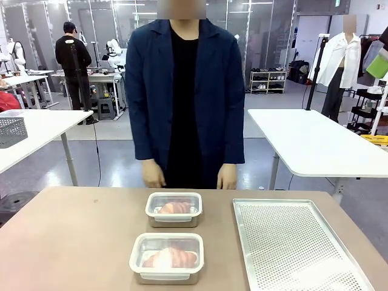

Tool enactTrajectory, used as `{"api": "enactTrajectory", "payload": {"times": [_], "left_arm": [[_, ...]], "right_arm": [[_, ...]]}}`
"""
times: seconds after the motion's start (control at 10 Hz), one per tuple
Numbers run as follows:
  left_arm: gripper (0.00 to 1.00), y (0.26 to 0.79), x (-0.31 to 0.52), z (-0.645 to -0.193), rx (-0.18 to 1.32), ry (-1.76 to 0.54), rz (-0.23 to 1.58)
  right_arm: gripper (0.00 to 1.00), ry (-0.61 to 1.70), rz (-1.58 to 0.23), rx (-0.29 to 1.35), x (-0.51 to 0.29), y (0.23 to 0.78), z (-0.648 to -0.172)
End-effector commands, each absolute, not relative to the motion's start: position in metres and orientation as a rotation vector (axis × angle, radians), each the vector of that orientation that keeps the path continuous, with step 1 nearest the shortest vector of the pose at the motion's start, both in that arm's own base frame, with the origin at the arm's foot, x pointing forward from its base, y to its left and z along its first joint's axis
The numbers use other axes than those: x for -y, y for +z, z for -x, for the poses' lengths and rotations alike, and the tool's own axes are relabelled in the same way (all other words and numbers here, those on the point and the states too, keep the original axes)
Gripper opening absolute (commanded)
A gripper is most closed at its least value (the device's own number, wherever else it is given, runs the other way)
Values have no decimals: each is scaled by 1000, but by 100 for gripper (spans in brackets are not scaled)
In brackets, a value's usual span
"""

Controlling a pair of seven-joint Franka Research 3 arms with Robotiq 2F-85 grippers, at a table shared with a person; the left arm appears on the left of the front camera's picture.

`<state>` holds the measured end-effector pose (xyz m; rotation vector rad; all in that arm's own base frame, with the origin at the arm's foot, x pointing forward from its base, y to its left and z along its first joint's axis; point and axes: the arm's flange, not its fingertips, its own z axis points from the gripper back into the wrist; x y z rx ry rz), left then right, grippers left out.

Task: Place the bread into the airtight container.
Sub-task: Pick up a Butter Roll and place it into an empty Airtight Container.

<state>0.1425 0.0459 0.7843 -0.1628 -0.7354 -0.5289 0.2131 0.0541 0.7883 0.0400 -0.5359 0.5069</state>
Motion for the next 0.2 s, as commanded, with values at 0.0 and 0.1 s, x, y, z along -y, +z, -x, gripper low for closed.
{"api": "enactTrajectory", "payload": {"times": [0.0,0.1], "left_arm": [[100,787,-46,-139,732,-550,162],[100,787,-46,-139,732,-550,162]], "right_arm": [[100,515,-31,547,-53,789,-215],[100,515,-31,547,-53,789,-215]]}}
